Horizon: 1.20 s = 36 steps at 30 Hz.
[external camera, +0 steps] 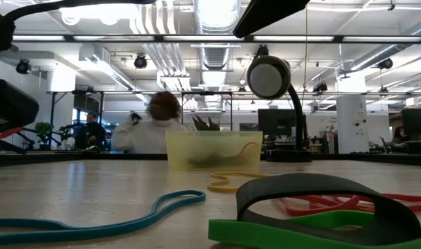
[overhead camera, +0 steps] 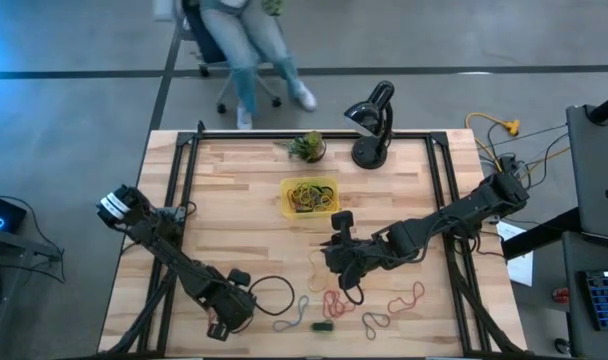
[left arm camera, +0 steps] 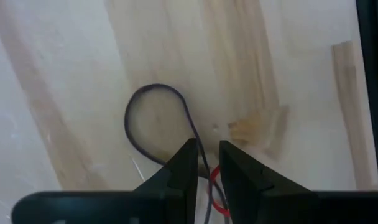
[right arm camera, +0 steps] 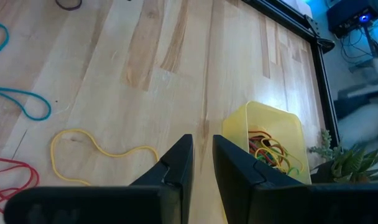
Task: Pick and place rubber bands into bin
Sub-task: Put the purple rubber band in the yellow bin
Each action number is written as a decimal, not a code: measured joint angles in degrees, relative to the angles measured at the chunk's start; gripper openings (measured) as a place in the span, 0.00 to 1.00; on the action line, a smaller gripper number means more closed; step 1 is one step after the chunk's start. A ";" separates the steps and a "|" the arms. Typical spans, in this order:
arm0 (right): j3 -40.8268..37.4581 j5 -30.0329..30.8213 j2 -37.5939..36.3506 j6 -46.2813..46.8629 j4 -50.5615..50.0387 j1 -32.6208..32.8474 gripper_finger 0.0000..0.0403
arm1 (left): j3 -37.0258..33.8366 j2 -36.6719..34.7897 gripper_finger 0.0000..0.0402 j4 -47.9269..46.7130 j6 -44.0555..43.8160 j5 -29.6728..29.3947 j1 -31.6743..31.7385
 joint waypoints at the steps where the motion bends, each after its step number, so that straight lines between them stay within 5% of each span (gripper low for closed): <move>1: 0.00 0.00 0.00 0.00 0.00 0.00 0.14 | 0.02 -0.04 0.12 0.01 -0.01 0.17 -0.04; 9: 0.00 0.00 0.00 -0.02 -0.01 0.00 0.14 | -0.12 0.35 0.12 -1.88 -1.22 0.27 -0.14; 20: 0.00 0.00 0.00 -0.02 0.00 0.00 0.14 | -0.30 0.11 0.01 -2.95 8.27 -4.05 -0.36; 27: 0.00 0.00 0.00 -0.04 -0.02 0.01 0.14 | 0.31 -4.60 0.00 -3.62 12.88 -10.85 -0.48; 32: 0.00 0.00 0.00 -0.04 -0.02 0.00 0.14 | 0.23 -8.77 0.00 -4.85 13.69 -23.83 -0.65; 36: 0.00 -0.01 0.00 -0.05 -0.03 0.01 0.14 | -0.07 -11.44 0.00 -5.62 13.79 -27.89 -0.87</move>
